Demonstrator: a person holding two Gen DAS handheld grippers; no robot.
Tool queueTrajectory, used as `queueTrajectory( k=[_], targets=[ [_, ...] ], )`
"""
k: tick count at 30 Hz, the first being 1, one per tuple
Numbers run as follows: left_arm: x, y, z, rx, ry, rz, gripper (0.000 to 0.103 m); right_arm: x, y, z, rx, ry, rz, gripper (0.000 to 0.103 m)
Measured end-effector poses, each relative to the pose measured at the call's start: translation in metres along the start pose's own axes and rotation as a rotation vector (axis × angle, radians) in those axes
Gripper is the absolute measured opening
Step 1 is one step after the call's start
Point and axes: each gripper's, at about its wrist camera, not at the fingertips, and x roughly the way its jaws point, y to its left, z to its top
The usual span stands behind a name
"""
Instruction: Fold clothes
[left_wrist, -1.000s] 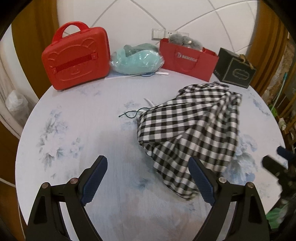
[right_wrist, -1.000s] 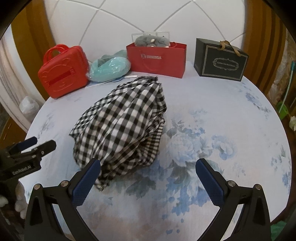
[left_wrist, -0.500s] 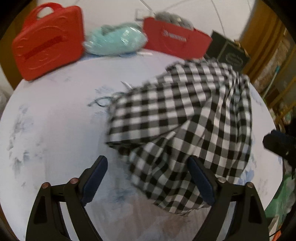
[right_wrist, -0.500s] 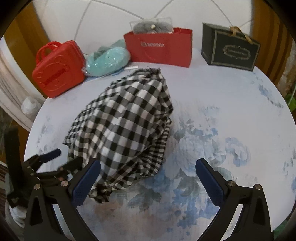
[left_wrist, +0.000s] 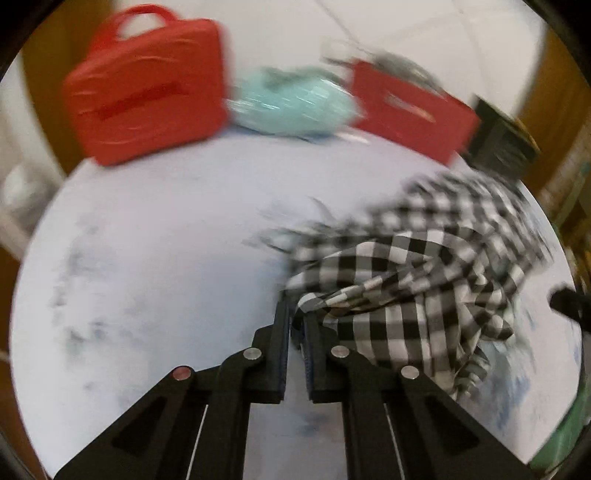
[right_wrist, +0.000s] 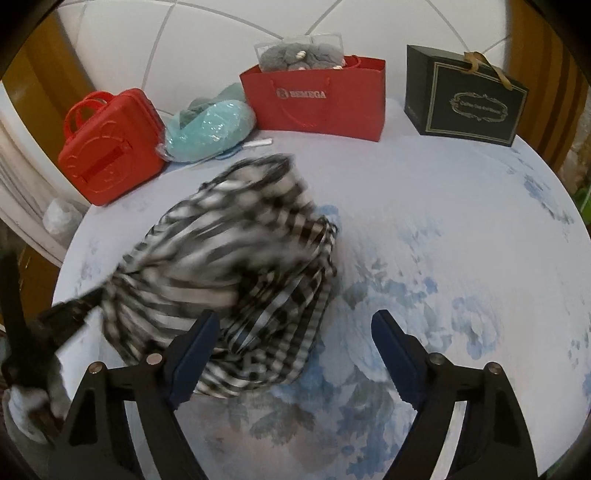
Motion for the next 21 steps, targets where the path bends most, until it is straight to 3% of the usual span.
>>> queueTrajectory(
  k=[3, 6, 9, 11, 13, 16, 18, 20, 21],
  targets=[
    [-0.009, 0.041, 0.005, -0.071, -0.053, 0.131, 0.006, 0.000, 0.002, 0.004, -0.006, -0.008, 0.001, 0.084],
    [-0.005, 0.079, -0.001, -0.150, -0.034, 0.180, 0.006, 0.006, 0.005, 0.005, -0.017, 0.005, 0.010, 0.084],
    [-0.007, 0.095, -0.010, -0.150, -0.025, 0.219, 0.006, 0.021, 0.018, 0.008, -0.052, 0.035, 0.054, 0.087],
    [-0.002, 0.099, -0.014, -0.162, -0.016, 0.208, 0.006, 0.030, 0.029, 0.010, -0.078, 0.051, 0.089, 0.096],
    [0.002, 0.101, -0.018, -0.175, -0.001, 0.172, 0.006, 0.035, 0.043, 0.014, -0.101, 0.045, 0.126, 0.096],
    [-0.004, 0.096, -0.020, -0.159, 0.013, 0.051, 0.007, 0.036, 0.064, 0.021, -0.130, 0.038, 0.158, 0.096],
    [-0.008, 0.080, -0.021, -0.110, 0.010, -0.018, 0.020, 0.033, 0.072, 0.021, -0.151, 0.046, 0.182, 0.095],
    [-0.012, 0.062, -0.024, -0.055, 0.000, -0.081, 0.058, 0.030, 0.079, 0.018, -0.173, 0.060, 0.211, 0.095],
    [-0.015, 0.052, -0.026, -0.025, -0.015, -0.117, 0.061, 0.028, 0.082, 0.016, -0.182, 0.059, 0.229, 0.095]
  ],
)
